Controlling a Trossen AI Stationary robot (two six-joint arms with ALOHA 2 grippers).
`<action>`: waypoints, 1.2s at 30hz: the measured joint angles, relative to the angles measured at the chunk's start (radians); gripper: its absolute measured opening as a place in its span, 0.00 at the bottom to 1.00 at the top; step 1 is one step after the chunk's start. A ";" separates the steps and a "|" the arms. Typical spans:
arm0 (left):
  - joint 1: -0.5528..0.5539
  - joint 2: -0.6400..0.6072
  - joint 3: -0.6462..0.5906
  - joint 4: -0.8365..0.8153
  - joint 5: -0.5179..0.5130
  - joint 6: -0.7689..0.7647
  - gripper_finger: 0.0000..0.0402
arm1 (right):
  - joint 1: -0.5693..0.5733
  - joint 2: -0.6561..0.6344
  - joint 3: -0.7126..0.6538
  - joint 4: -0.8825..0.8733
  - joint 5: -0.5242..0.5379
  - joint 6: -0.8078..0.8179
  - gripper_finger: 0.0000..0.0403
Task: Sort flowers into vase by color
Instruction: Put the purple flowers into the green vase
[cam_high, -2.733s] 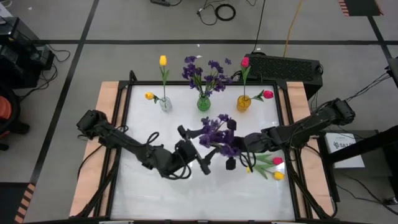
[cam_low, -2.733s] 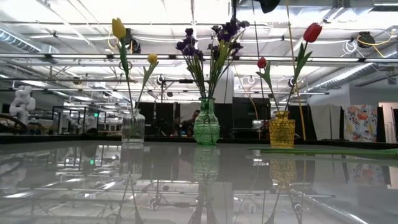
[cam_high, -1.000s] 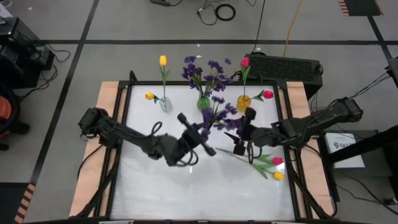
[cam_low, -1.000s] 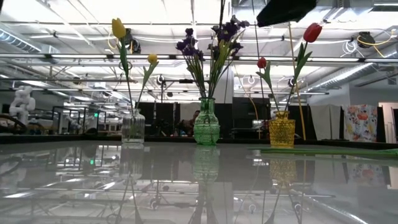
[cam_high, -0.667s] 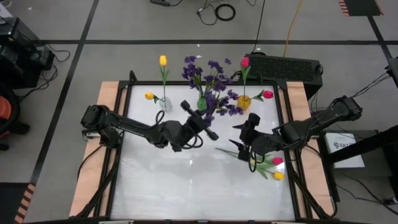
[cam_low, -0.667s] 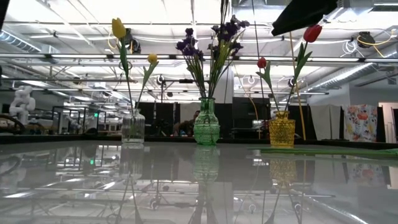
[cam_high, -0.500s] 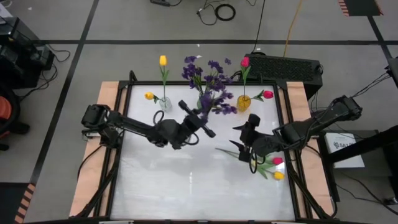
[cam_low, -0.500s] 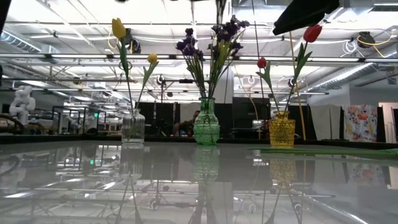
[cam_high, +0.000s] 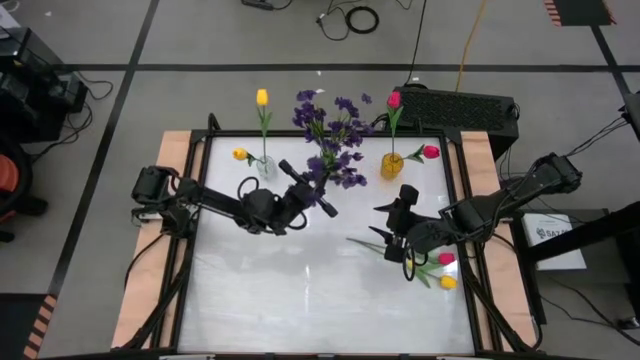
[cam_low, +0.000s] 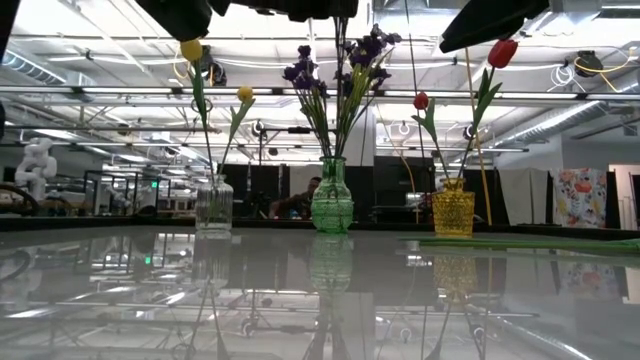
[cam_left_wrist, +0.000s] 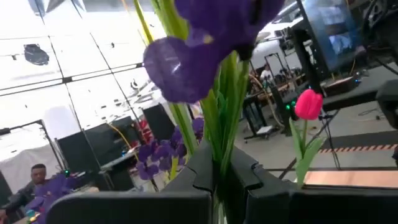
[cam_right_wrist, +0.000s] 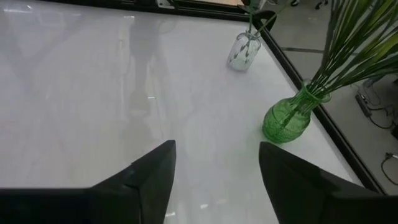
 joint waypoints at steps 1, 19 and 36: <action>0.005 0.000 0.000 -0.003 0.000 0.000 0.02 | 0.000 0.000 0.000 0.000 0.000 0.000 0.55; 0.076 0.031 0.001 -0.109 0.022 -0.110 0.02 | 0.000 0.000 -0.001 0.000 -0.001 -0.002 0.55; 0.130 0.031 0.001 -0.173 0.022 -0.209 0.06 | 0.000 0.000 -0.001 0.000 -0.002 -0.002 0.55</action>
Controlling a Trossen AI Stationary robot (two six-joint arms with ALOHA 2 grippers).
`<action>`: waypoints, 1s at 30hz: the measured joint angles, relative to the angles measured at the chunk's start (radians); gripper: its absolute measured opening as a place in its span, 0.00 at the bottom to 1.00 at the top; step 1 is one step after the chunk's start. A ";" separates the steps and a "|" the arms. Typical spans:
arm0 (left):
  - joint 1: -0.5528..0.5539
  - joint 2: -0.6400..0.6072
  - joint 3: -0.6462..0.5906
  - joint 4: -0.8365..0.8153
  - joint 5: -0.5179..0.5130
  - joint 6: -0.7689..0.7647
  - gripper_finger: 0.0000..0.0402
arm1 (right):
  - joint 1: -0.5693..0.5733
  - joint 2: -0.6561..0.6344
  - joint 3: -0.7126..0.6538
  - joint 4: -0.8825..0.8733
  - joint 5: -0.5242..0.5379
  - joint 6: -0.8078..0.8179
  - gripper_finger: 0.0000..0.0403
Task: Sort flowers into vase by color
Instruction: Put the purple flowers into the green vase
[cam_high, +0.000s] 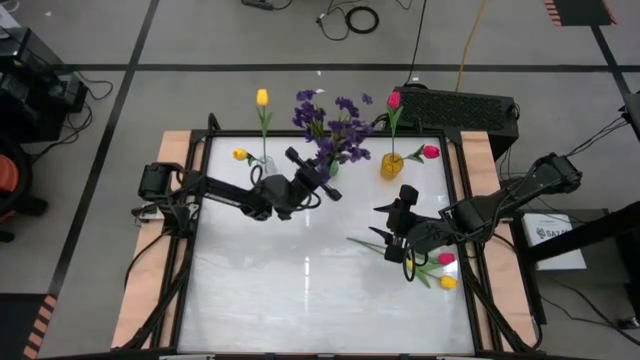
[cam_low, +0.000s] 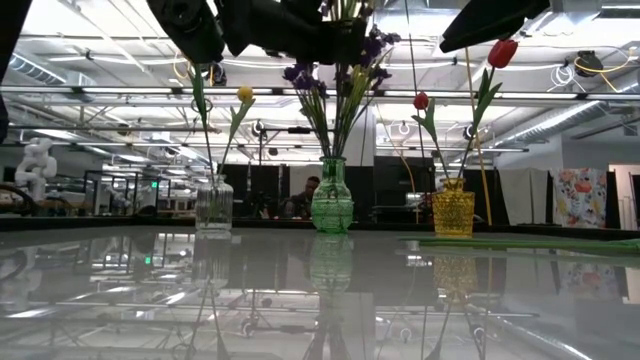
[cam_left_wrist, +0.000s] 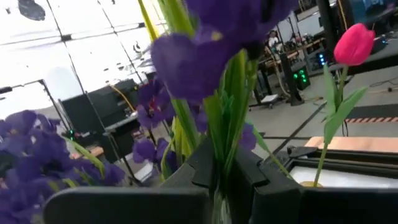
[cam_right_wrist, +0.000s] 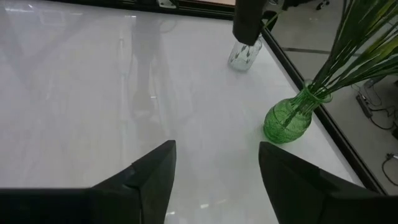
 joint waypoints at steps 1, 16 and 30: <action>0.002 0.000 0.000 -0.012 0.000 -0.019 0.07 | 0.000 0.000 0.000 0.000 0.000 0.000 0.55; 0.011 -0.001 0.001 -0.071 -0.102 -0.081 0.11 | 0.000 0.000 0.000 0.000 0.000 -0.004 0.55; 0.012 -0.001 0.010 -0.098 -0.150 -0.129 0.33 | 0.000 0.000 0.000 0.001 -0.004 -0.004 0.55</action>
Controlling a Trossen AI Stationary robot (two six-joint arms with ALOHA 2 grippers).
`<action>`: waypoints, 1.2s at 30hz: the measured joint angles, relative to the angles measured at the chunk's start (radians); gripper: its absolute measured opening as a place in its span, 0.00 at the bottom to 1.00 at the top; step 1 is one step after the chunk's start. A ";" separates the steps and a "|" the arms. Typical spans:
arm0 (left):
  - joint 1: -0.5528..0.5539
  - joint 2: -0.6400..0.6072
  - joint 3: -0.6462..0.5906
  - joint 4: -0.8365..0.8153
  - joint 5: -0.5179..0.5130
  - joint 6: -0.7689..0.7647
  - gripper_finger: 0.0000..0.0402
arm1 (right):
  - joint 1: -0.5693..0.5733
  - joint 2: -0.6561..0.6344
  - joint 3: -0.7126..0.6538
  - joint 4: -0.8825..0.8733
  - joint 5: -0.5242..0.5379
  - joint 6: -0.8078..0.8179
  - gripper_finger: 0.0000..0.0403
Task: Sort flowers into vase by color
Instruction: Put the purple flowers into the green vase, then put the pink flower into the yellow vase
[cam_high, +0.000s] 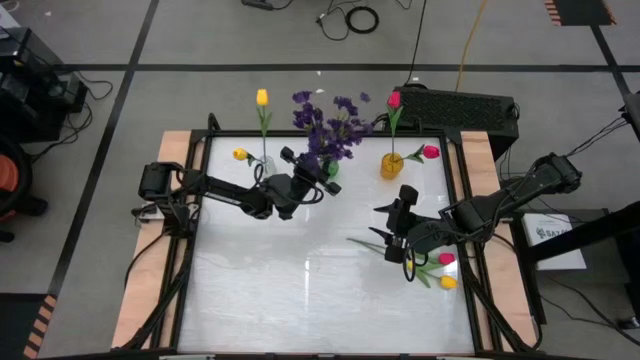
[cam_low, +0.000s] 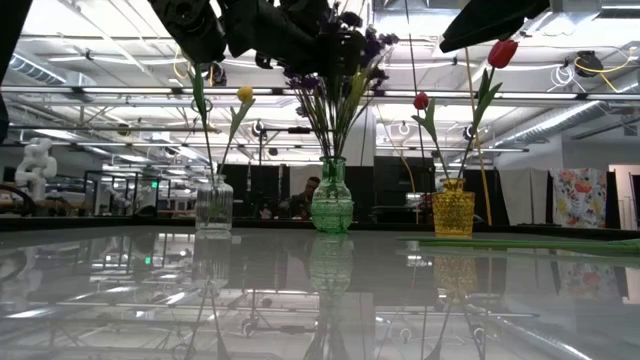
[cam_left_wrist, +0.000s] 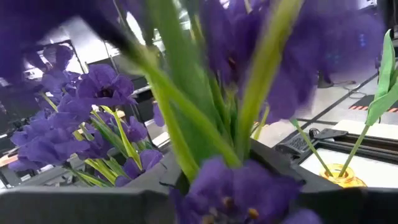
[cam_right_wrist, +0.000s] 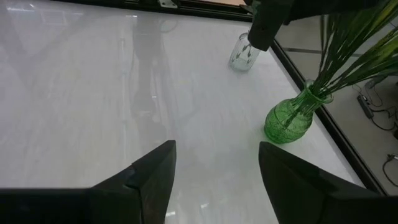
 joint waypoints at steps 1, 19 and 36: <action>0.000 0.000 0.000 0.000 0.000 0.000 0.34 | 0.000 0.000 0.000 0.000 0.000 0.000 0.55; -0.020 -0.009 0.000 -0.042 -0.027 -0.003 0.39 | 0.000 0.000 0.000 -0.001 0.000 -0.004 0.55; -0.181 -0.013 0.000 -0.082 -0.305 -0.012 0.92 | 0.000 0.000 0.000 -0.001 0.000 -0.004 0.55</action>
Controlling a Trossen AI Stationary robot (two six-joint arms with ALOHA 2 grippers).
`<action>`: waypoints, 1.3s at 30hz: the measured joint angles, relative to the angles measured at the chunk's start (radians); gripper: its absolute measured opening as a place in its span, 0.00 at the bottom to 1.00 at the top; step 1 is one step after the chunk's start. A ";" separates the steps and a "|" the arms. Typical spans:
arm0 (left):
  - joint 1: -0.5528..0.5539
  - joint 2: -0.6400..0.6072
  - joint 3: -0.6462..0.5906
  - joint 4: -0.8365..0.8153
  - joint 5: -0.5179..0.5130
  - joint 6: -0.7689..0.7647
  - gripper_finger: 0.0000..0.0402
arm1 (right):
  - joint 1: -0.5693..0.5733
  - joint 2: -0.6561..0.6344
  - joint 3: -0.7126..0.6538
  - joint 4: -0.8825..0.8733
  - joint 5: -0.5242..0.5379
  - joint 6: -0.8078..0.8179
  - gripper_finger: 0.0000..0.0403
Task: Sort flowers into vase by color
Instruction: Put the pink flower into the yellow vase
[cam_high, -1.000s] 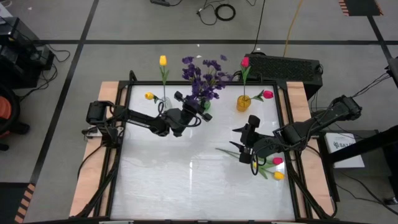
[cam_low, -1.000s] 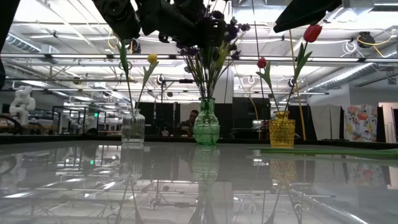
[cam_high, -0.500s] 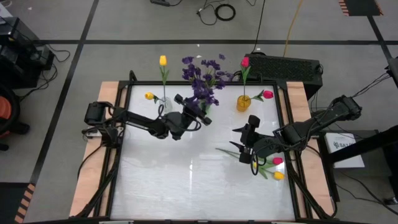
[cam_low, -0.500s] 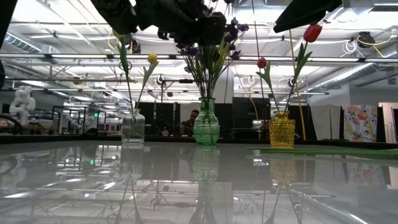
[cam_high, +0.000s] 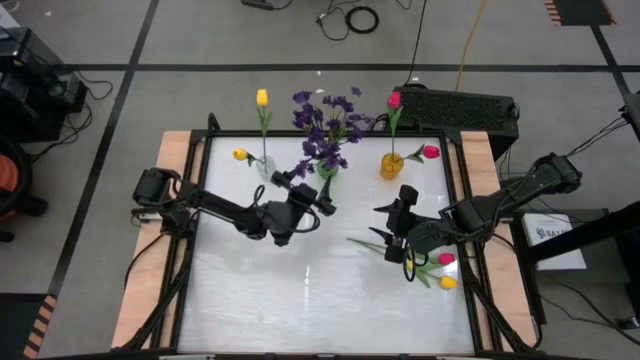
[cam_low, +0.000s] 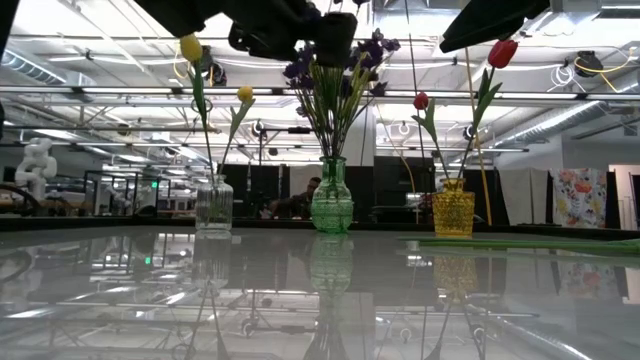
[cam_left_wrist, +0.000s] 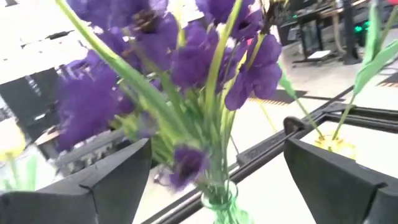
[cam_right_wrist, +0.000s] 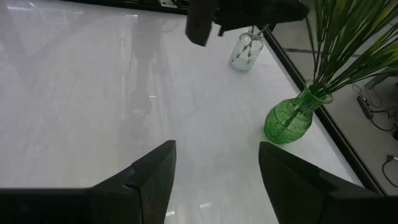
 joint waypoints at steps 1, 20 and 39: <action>-0.010 0.000 0.000 -0.005 -0.017 -0.012 0.92 | 0.000 0.000 0.000 0.000 0.000 0.000 0.55; -0.285 0.000 0.000 -0.142 -0.222 -0.278 0.86 | 0.002 0.000 0.000 0.006 0.000 -0.005 0.55; -0.514 -0.007 0.000 -0.238 0.293 -0.400 0.63 | 0.097 0.007 -0.103 -0.335 -0.320 0.420 0.55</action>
